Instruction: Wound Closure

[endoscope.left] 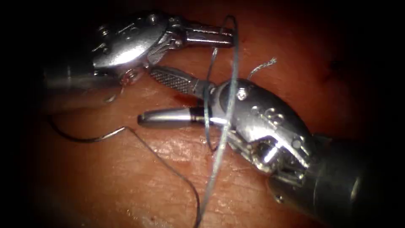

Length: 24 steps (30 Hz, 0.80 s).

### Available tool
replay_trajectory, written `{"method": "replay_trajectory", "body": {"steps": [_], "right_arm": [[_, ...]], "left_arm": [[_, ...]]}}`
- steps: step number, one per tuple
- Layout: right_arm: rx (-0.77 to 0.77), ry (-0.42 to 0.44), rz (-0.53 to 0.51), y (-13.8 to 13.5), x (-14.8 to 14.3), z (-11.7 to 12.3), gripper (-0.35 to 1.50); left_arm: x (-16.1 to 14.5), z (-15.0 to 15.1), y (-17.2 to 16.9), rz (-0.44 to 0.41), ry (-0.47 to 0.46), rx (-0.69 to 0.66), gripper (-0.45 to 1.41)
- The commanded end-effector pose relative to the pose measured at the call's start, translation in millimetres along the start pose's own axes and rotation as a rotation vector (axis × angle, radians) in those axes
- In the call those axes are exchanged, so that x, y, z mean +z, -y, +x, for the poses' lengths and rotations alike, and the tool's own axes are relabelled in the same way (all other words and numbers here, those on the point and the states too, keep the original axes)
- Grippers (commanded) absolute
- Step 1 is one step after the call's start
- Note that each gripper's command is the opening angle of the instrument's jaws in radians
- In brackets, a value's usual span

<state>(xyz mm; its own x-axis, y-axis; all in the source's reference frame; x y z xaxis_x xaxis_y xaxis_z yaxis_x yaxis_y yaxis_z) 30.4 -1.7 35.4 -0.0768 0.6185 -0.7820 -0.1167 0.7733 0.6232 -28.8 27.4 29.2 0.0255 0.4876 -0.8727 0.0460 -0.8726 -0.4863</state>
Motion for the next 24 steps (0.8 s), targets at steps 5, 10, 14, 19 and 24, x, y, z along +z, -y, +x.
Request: {"method": "replay_trajectory", "body": {"steps": [5,10,14,19,24], "right_arm": [[0.089,-0.096,0.044,-0.1,-1.9,-0.4,0.41],[0.176,-0.202,0.000,0.0,-4.4,-0.7,0.41],[0.234,-0.278,-0.037,-0.1,-5.7,-1.3,0.37],[0.257,-0.308,-0.076,-0.4,-6.2,-2.0,0.36],[0.294,-0.348,-0.173,-0.8,-8.0,-3.2,0.34]], "left_arm": [[-0.3,-0.9,0.2,0.003,-0.012,0.001,-0.45],[0.0,-1.1,-0.6,0.012,-0.032,0.002,-0.45],[0.8,-1.3,-2.0,0.027,-0.037,0.004,-0.45],[1.4,-1.6,-3.7,0.018,-0.045,0.007,-0.45],[1.7,-2.2,-5.7,0.020,-0.047,0.013,-0.45]]}}
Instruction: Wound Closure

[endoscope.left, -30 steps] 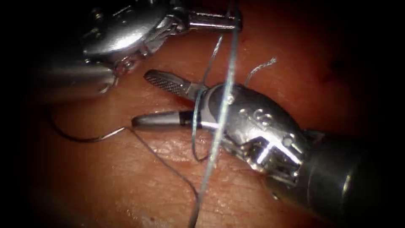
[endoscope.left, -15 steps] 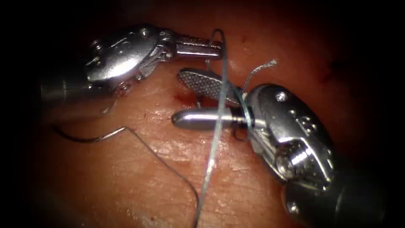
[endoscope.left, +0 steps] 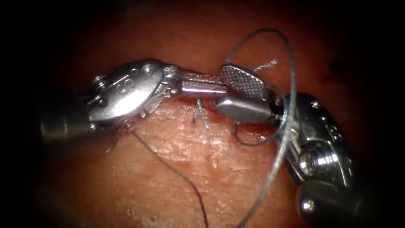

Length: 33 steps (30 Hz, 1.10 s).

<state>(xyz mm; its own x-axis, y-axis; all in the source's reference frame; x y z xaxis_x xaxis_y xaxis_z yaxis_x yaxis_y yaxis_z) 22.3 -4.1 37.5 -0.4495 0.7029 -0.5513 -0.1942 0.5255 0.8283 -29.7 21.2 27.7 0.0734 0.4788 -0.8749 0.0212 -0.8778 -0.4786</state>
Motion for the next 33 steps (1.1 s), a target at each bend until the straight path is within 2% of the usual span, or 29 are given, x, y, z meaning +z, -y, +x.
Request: {"method": "replay_trajectory", "body": {"steps": [1,8,13,19,21,23,27,33], "right_arm": [[0.009,-0.021,-0.036,-0.7,-0.3,-0.6,0.32],[-0.001,-0.065,-0.098,-1.4,-1.6,0.2,0.32],[0.063,-0.093,-0.158,-2.1,-1.7,0.1,0.31],[0.195,-0.137,-0.331,-4.2,-2.5,-2.0,0.29],[0.213,-0.112,-0.351,-4.6,-2.7,-2.5,0.36],[0.257,-0.062,-0.420,-5.4,-3.3,-3.7,0.52],[0.282,-0.010,-0.456,-6.5,-4.0,-5.0,0.66],[0.340,0.019,-0.497,-7.6,-4.6,-6.2,0.76]], "left_arm": [[0.8,-0.7,-0.1,-0.011,0.001,0.000,-0.45],[1.2,-0.7,-0.4,-0.016,-0.005,-0.006,-0.45],[1.5,-0.9,-1.0,-0.024,-0.005,-0.004,-0.45],[2.9,-1.6,-2.0,-0.046,-0.003,0.003,-0.45],[3.2,-1.8,-2.1,-0.050,-0.003,0.004,-0.45],[3.4,-1.8,-2.0,-0.052,-0.003,0.004,-0.45],[3.4,-1.8,-2.0,-0.053,-0.003,0.004,-0.45],[3.5,-1.8,-2.1,-0.053,-0.006,0.004,-0.45]]}}
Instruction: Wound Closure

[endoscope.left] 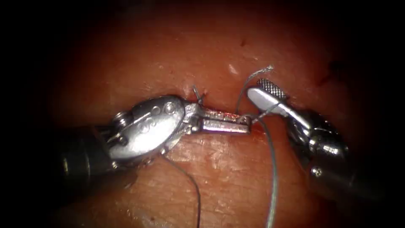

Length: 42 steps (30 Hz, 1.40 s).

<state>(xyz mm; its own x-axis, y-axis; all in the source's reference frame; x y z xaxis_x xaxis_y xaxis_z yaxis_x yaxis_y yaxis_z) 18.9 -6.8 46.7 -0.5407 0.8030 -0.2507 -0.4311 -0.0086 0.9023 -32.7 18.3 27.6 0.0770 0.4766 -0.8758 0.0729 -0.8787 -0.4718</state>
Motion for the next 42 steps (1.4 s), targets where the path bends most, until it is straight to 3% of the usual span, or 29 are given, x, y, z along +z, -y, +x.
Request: {"method": "replay_trajectory", "body": {"steps": [1,6,16,23,25,32,34,38,39,40,42], "right_arm": [[0.017,0.000,-0.005,-0.7,1.0,-0.5,0.78],[0.040,0.034,-0.030,-1.4,3.1,-0.5,0.81],[0.041,0.104,-0.013,0.3,7.1,-2.3,0.79],[-0.013,0.118,-0.010,0.4,8.0,-2.7,0.54],[-0.045,0.137,-0.030,0.4,8.2,-2.7,0.54],[-0.161,0.204,-0.049,0.5,7.9,-3.2,0.21],[-0.201,0.229,-0.048,0.6,7.9,-3.3,0.04],[-0.257,0.253,-0.067,0.5,7.9,-3.3,-0.10],[-0.268,0.264,-0.063,0.5,7.9,-3.3,-0.28],[-0.278,0.275,-0.053,0.5,7.9,-3.3,-0.35],[-0.307,0.294,-0.033,0.7,7.8,-3.3,-0.35]], "left_arm": [[0.5,-0.4,0.4,-0.001,-0.003,0.002,-0.45],[0.7,-0.4,0.2,-0.006,0.000,0.001,-0.45],[0.8,-0.3,0.0,-0.013,0.000,0.001,-0.45],[0.6,-0.2,-0.2,-0.016,0.000,0.000,-0.45],[0.5,-0.2,-0.3,-0.016,0.000,0.000,-0.45],[0.5,-0.2,-0.3,-0.016,0.000,0.000,-0.45],[0.5,-0.2,-0.3,-0.017,0.000,0.000,-0.45],[0.5,-0.2,-0.3,-0.017,0.000,0.000,-0.45],[0.5,-0.2,-0.3,-0.017,0.000,0.000,-0.45],[0.5,-0.2,-0.3,-0.017,0.000,0.000,-0.45],[0.4,-0.2,-0.3,-0.017,0.000,0.000,-0.45]]}}
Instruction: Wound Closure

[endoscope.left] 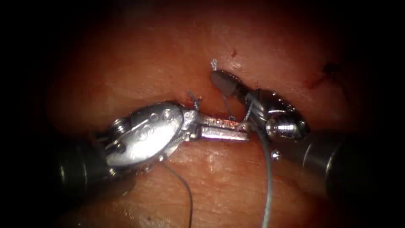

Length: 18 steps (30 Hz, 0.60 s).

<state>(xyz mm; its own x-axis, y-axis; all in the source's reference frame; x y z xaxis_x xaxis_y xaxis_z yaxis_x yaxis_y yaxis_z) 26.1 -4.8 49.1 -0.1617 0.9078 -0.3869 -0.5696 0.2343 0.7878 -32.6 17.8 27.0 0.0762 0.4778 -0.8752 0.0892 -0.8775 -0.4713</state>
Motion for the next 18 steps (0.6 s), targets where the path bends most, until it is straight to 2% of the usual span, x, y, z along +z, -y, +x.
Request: {"method": "replay_trajectory", "body": {"steps": [1,5,10,18], "right_arm": [[-0.020,0.010,0.011,0.1,0.6,-0.2,-0.35],[-0.080,0.025,0.074,0.9,-0.2,0.4,-0.35],[-0.140,0.011,0.085,2.8,-1.6,1.8,-0.35],[-0.160,-0.024,0.074,3.2,-3.8,2.9,-0.35]], "left_arm": [[0.5,-0.4,0.4,-0.001,-0.001,0.001,-0.45],[0.3,-0.4,0.4,-0.003,-0.001,0.001,-0.45],[-0.3,-0.1,0.7,-0.006,-0.002,-0.003,-0.45],[-2.1,0.1,1.5,0.019,0.007,-0.011,-0.45]]}}
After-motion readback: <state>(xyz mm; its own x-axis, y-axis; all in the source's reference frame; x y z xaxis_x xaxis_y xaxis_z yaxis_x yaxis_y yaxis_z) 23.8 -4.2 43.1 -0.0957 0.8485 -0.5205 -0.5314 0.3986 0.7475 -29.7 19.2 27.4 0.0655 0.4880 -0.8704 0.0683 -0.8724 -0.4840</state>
